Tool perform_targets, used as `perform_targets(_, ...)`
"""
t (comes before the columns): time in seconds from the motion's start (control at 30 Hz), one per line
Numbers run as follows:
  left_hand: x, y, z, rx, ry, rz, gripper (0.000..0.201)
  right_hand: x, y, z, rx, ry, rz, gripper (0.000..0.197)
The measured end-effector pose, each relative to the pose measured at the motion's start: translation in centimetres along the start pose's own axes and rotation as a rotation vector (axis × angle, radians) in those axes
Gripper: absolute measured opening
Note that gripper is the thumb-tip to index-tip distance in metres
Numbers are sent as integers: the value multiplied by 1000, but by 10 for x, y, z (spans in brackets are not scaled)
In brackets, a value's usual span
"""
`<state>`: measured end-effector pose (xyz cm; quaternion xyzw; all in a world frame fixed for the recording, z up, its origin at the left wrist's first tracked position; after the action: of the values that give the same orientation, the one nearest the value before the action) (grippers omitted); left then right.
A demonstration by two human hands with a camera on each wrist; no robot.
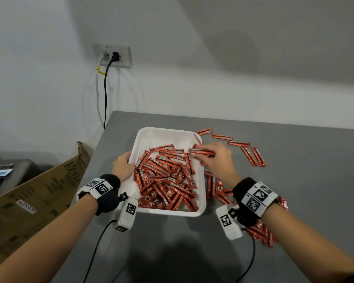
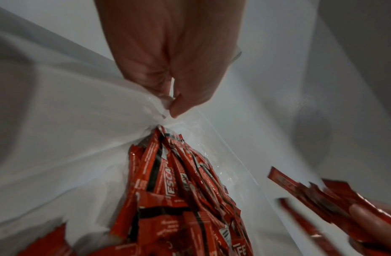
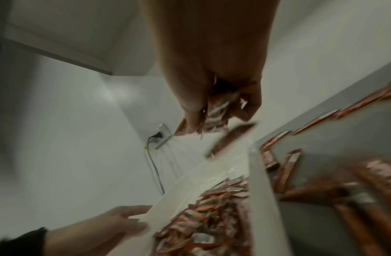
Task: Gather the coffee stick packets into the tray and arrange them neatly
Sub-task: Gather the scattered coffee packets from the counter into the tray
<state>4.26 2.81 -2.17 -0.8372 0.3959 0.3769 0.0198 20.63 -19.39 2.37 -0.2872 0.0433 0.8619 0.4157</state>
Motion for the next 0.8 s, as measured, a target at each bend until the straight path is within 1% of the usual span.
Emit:
perform_targets(0.03,0,0,0,-1,-1,2,44,10,0,7,26,-20,89,47)
perform_targets(0.1,0,-1,0,-1,-3,1,44,20,0,12,49,20,266,64)
perform_targets(0.13,0,-1,1,0,-5,-2,44,17,1,13,56,28,298,66)
perform_targets(0.17,0,-1,0,0,-7,-4,44,9,1,11,74,37,279,64)
perform_targets(0.23,0,-1,0,3,-15,-8,44,-14,2,-5,123,107,191,62)
perform_targets(0.27,0,-1,1,4,-17,-9,44,-25,6,-19,167,179,192,64)
perform_targets(0.33,0,-1,1,9,-15,-7,45,-35,18,-50,292,312,278,74)
perform_targets(0.37,0,0,0,12,-16,-9,45,-34,26,-65,362,354,313,80)
perform_targets(0.4,0,0,0,12,-16,-11,45,-28,33,-78,418,377,319,83)
perform_targets(0.47,0,1,0,11,-12,-16,44,-11,42,-88,457,389,248,84)
perform_targets(0.53,0,2,0,13,-11,-16,44,5,39,-88,429,387,189,76)
perform_targets(0.57,0,2,0,14,-11,-13,44,11,36,-87,408,394,184,68)
perform_targets(0.63,1,2,1,10,-4,-10,44,17,30,-85,369,451,203,43)
perform_targets(0.67,1,3,1,3,2,-8,45,19,27,-86,364,479,216,29)
perform_targets(0.7,1,3,2,-1,4,-5,46,19,26,-86,367,482,219,19)
perform_targets(0.8,1,4,6,-8,0,-1,47,13,23,-87,448,432,168,12)
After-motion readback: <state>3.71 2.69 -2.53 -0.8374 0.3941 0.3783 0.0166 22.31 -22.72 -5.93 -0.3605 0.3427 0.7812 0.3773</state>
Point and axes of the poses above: each hand's wrist, its own y-axis away from the middle knuckle, its own x-axis out of the palm, z = x × y, the point moved 3 cm from there along -y, towards the middle knuckle, and after that the axes turned 11 degrees about -y, right-handed, at the moved point
